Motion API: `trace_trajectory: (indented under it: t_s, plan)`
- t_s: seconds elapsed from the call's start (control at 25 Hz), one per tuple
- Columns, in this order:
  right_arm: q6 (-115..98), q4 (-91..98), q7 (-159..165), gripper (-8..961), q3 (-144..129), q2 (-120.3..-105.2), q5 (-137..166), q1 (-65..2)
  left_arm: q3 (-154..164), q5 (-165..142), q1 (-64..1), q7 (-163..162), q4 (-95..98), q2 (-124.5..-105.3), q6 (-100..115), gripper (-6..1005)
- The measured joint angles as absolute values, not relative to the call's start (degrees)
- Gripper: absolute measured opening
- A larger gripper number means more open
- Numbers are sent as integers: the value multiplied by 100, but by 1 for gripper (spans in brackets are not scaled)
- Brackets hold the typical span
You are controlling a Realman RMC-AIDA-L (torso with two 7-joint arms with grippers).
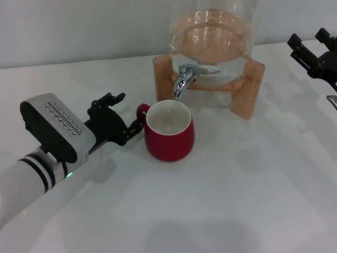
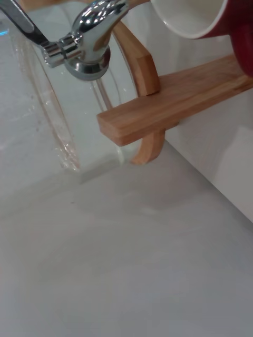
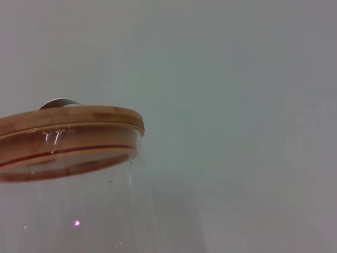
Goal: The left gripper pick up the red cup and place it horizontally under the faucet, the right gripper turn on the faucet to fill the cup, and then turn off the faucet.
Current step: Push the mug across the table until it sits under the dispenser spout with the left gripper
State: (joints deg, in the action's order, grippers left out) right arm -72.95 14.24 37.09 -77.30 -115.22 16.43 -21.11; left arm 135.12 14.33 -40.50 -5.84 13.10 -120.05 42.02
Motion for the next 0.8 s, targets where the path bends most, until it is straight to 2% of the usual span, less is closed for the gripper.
trace_trajectory:
  t_s: [0.8]
  plan:
    - [-7287, 1424, 3709, 851, -7735, -11523, 1643, -2123, 13491, 1742, -3990, -562, 1380, -11991, 4209, 682]
